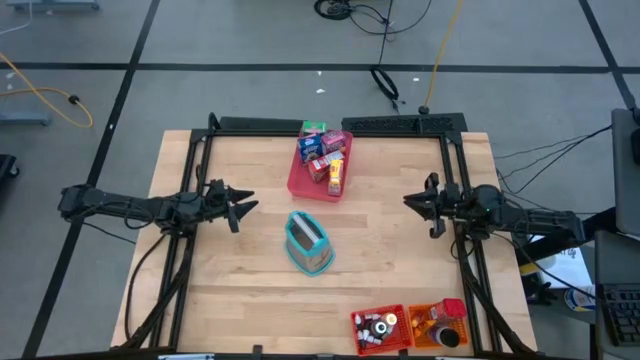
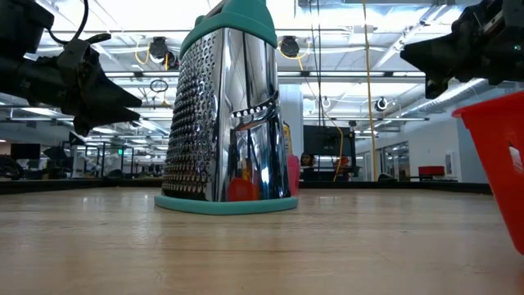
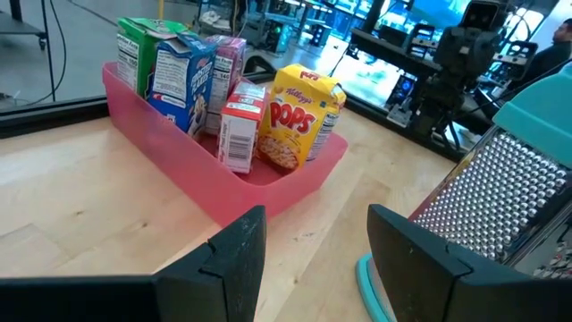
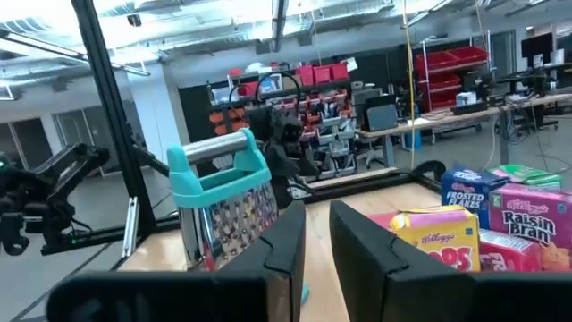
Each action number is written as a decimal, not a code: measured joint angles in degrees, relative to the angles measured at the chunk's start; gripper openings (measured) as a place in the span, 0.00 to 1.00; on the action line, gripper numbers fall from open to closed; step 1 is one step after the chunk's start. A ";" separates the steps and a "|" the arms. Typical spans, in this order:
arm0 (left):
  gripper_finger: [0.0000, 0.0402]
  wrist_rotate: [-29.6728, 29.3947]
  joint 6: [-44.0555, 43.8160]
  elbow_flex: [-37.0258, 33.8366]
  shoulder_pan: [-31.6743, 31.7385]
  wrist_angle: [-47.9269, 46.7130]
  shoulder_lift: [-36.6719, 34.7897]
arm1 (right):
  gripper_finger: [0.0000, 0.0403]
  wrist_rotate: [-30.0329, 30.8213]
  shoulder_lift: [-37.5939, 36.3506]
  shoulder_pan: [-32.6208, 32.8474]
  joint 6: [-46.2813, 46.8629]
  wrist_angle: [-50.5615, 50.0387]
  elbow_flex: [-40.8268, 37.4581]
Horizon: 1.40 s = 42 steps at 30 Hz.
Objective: Pick & Place Kitchen Items
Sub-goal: Return to Home Position
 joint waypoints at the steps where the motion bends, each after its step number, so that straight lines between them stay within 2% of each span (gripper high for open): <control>1: 0.49 0.00 0.01 0.00 -0.01 0.07 -0.02 | 0.12 0.01 -0.67 0.00 0.00 -0.35 0.00; 42: 0.49 -0.02 0.04 0.02 -0.01 0.23 -0.02 | 0.12 -0.01 -1.34 0.00 0.00 1.33 0.02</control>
